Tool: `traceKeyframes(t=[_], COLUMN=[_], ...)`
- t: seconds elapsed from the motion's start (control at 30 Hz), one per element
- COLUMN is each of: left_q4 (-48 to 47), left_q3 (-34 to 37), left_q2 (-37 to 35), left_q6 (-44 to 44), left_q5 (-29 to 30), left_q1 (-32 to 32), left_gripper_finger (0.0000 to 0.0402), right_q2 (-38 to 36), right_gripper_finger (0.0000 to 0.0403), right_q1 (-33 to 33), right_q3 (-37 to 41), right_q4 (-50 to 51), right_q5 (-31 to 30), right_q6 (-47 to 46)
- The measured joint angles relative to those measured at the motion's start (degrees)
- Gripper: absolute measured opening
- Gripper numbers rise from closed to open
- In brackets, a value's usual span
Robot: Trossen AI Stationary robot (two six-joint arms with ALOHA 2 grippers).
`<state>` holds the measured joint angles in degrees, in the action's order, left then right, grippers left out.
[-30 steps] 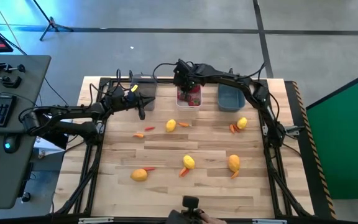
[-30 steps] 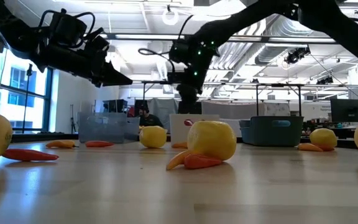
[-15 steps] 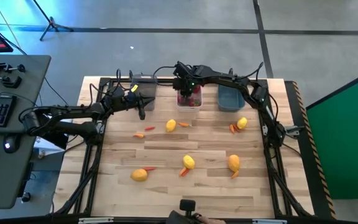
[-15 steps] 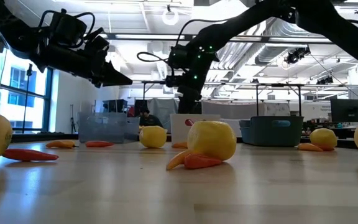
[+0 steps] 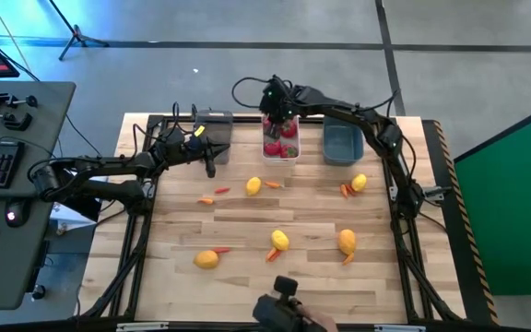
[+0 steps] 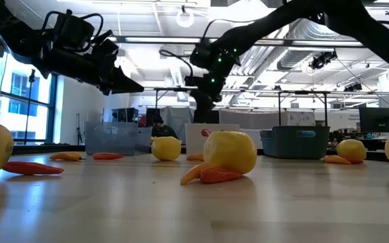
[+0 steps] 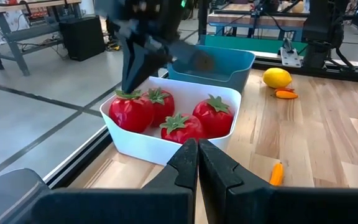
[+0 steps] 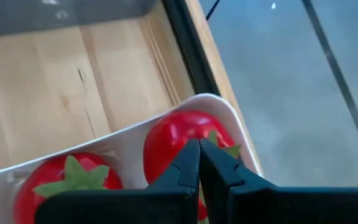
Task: Sort produce into baskets
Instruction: Adjust the red tomatoes in the white bin, then put the yellow lemon into the blue bin
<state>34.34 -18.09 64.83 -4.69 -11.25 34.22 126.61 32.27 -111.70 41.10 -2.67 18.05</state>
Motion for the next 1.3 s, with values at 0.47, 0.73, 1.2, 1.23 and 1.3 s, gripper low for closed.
traceKeyframes(t=[0.47, 0.73, 1.2, 1.23, 1.3], left_q4=[0.0, -0.6, -1.7, -1.8, -2.0], left_q3=[0.0, 0.0, 0.0, 0.0, 0.0], left_q2=[0.0, 0.0, 0.0, 0.0, 0.0], left_q6=[0.1, 0.1, 1.5, 1.5, 1.5], left_q5=[0.0, -0.1, -0.1, -0.1, -0.2], left_q1=[0.0, 0.0, 0.0, 0.0, 0.0], left_gripper_finger=[0.0000, 0.0000, 0.0000, 0.0000, 0.0000], right_q2=[2.2, 1.8, -7.6, -8.7, -11.1], right_gripper_finger=[0.0000, 0.0000, 0.0000, 0.0000, 0.0000], right_q1=[0.7, 1.6, -4.1, -4.7, -5.8], right_q3=[0.0, -0.3, 13.5, 16.0, 21.1], right_q4=[0.0, 0.4, -15.7, -18.2, -22.8], right_q5=[3.5, 3.2, 2.6, 2.2, 1.0], right_q6=[0.2, 0.3, -3.1, -3.9, -5.4])
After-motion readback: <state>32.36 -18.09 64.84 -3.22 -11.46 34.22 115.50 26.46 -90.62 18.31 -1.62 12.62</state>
